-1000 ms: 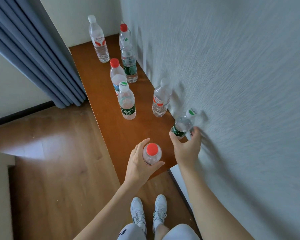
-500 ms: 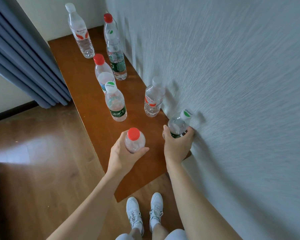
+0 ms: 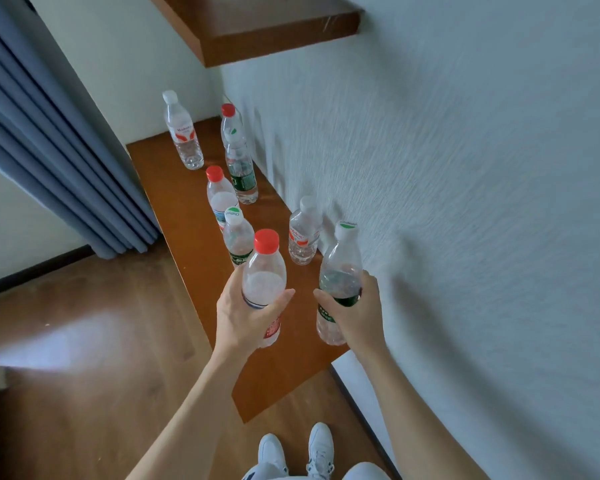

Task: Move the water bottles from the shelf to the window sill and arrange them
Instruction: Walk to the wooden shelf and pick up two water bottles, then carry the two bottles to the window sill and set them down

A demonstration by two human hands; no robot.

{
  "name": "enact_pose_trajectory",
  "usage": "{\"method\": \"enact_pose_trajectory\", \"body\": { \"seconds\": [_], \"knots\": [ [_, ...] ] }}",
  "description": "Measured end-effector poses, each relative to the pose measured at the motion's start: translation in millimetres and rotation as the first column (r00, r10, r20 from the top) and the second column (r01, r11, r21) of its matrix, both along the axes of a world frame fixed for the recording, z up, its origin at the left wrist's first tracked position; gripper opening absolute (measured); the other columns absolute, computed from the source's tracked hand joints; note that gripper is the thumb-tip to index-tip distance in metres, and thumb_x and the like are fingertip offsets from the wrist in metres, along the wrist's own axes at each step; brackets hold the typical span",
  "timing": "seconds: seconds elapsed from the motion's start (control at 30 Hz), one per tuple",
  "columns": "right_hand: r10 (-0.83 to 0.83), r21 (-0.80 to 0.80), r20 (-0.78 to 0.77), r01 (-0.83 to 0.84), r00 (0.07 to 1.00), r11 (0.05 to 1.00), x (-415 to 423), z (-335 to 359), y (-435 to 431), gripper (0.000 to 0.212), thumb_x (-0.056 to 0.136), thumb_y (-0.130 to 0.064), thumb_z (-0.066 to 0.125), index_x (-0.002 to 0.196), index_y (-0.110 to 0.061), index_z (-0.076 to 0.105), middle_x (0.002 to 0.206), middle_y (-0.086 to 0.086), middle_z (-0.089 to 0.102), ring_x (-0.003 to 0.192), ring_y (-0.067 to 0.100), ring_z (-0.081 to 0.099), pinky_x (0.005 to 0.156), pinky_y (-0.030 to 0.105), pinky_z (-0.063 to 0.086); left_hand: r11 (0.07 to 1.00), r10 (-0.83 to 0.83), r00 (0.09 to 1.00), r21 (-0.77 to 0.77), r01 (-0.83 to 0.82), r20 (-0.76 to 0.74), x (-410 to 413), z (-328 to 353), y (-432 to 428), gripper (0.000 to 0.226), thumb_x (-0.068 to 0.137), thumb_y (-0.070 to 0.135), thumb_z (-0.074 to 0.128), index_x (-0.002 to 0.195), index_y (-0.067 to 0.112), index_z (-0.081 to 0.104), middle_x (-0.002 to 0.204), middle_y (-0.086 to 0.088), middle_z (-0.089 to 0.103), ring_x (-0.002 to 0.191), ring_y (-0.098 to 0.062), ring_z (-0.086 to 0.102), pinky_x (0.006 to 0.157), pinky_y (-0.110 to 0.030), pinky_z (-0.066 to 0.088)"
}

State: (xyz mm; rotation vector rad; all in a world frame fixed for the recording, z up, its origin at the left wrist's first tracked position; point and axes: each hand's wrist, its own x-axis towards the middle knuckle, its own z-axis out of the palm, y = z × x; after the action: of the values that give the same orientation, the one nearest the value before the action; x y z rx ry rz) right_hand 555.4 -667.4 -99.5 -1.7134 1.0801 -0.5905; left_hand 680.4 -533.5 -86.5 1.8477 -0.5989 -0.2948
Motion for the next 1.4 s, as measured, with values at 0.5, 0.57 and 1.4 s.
{"method": "enact_pose_trajectory", "body": {
  "seconds": [0.5, 0.57, 1.4],
  "knots": [
    [0.281, -0.092, 0.162, -0.269, 0.946, 0.959, -10.0, 48.5, 38.6, 0.074, 0.071, -0.05, 0.083, 0.134, -0.027, 0.049, 0.119, -0.018, 0.062, 0.11, -0.004, 0.059, 0.091, 0.01, 0.051, 0.988, 0.101, 0.995, -0.119, -0.101, -0.011, -34.7, 45.9, 48.5, 0.066, 0.064, 0.055, 0.077, 0.123, 0.039, 0.05, 0.11, 0.012, 0.064, 0.104, -0.007, 0.062, 0.077, -0.011, 0.051],
    [0.329, -0.073, 0.175, -0.321, 0.928, 0.944, -2.8, 53.3, 46.8, 0.075, 0.066, -0.057, 0.079, 0.129, -0.033, 0.048, 0.112, -0.028, 0.058, 0.103, -0.013, 0.057, 0.086, 0.002, 0.046, 0.982, 0.142, 0.99, -0.125, -0.14, 0.005, -37.1, 51.5, 63.0, 0.061, 0.064, 0.054, 0.077, 0.118, 0.046, 0.05, 0.107, 0.016, 0.064, 0.102, -0.005, 0.063, 0.072, -0.008, 0.05],
    [0.927, -0.033, 0.253, -0.955, 0.278, 0.295, 96.4, 36.6, 254.2, 0.062, 0.064, -0.064, 0.08, 0.113, -0.04, 0.051, 0.102, -0.014, 0.066, 0.098, 0.007, 0.067, 0.078, 0.022, 0.058, 0.518, 0.847, 0.519, -0.037, -0.855, -0.114, -85.8, 42.3, 298.8, 0.053, 0.055, 0.067, 0.079, 0.1, 0.053, 0.054, 0.092, 0.015, 0.068, 0.089, -0.007, 0.068, 0.078, -0.031, 0.057]
  ]
}}
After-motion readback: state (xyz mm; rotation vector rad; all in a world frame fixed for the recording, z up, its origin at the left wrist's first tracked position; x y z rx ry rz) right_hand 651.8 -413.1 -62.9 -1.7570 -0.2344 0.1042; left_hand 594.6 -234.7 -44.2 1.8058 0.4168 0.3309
